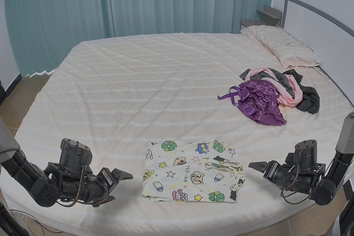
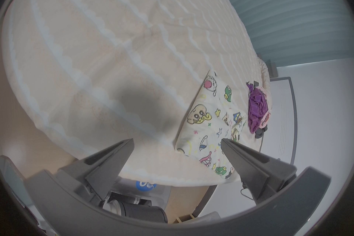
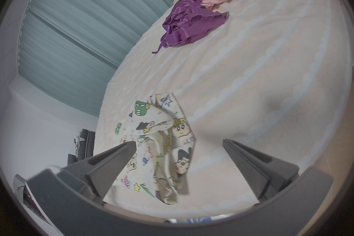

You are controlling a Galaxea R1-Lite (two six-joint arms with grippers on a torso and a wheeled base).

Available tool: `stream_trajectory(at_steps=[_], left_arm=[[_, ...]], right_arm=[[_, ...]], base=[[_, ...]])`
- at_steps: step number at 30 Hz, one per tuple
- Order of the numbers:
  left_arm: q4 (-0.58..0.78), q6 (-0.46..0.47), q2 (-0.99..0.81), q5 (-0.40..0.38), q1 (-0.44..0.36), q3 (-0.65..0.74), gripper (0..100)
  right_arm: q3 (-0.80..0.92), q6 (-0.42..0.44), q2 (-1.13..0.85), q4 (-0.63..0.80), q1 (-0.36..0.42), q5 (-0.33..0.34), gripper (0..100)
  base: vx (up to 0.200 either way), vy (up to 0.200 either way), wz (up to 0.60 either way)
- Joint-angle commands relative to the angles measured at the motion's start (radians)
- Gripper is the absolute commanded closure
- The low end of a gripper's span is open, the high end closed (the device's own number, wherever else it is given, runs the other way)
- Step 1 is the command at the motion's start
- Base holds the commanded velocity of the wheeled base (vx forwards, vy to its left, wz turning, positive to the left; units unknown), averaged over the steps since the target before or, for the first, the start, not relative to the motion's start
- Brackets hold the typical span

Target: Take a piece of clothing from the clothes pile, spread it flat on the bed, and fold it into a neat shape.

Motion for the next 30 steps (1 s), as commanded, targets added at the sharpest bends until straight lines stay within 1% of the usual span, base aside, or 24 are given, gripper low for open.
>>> stream_trajectory(at_steps=[1,3,8,10,11,15,17,18,21,22,24,25,30], left_arm=[[-0.033,0.001,0.021,-0.021,-0.001,0.038,0],[-0.036,0.001,0.016,-0.023,0.004,0.042,0],[-0.037,-0.001,0.011,-0.023,0.007,0.053,0],[-0.036,-0.001,0.010,-0.024,0.018,0.059,0],[-0.037,-0.001,0.010,-0.024,0.022,0.062,0],[-0.050,-0.001,0.011,-0.041,0.030,0.087,0],[-0.057,-0.001,0.014,-0.044,0.030,0.091,0],[-0.077,0.001,0.018,-0.046,0.030,0.099,0],[-0.112,-0.001,0.018,-0.047,0.031,0.118,0],[-0.138,0.001,0.019,-0.044,0.031,0.130,0],[-0.140,0.001,0.019,-0.044,0.031,0.131,0],[-0.175,-0.001,0.037,-0.039,0.031,0.133,0],[-0.192,0.001,0.053,-0.036,0.030,0.134,0]], right_arm=[[-0.044,0.028,0.009,-0.019,0.035,-0.001,0],[-0.074,0.030,0.000,-0.016,0.045,-0.001,0],[-0.170,0.028,0.002,0.008,0.118,-0.007,0],[-0.236,0.028,0.012,0.058,0.162,-0.006,0],[-0.250,0.030,0.015,0.070,0.170,-0.006,0],[-0.399,0.031,0.071,0.206,0.230,-0.014,0],[-0.426,0.031,0.081,0.228,0.243,-0.018,0],[-0.471,0.031,0.112,0.257,0.265,-0.027,0],[-0.509,0.030,0.163,0.282,0.285,-0.033,0],[-0.525,0.030,0.190,0.298,0.292,-0.046,0],[-0.526,0.028,0.192,0.300,0.294,-0.046,0],[-0.538,0.023,0.218,0.326,0.302,-0.073,0],[-0.564,0.000,0.256,0.348,0.292,-0.110,0]], base=[[0.000,0.000,0.00],[0.000,0.000,0.00],[0.000,0.200,0.00],[0.000,0.200,0.00],[0.000,0.200,0.00],[0.000,0.200,0.00],[0.000,0.000,0.00],[0.000,0.000,0.00],[0.000,0.000,0.00],[0.000,0.000,0.00],[0.000,0.000,0.00],[0.000,0.000,0.00],[0.000,0.000,0.00]])
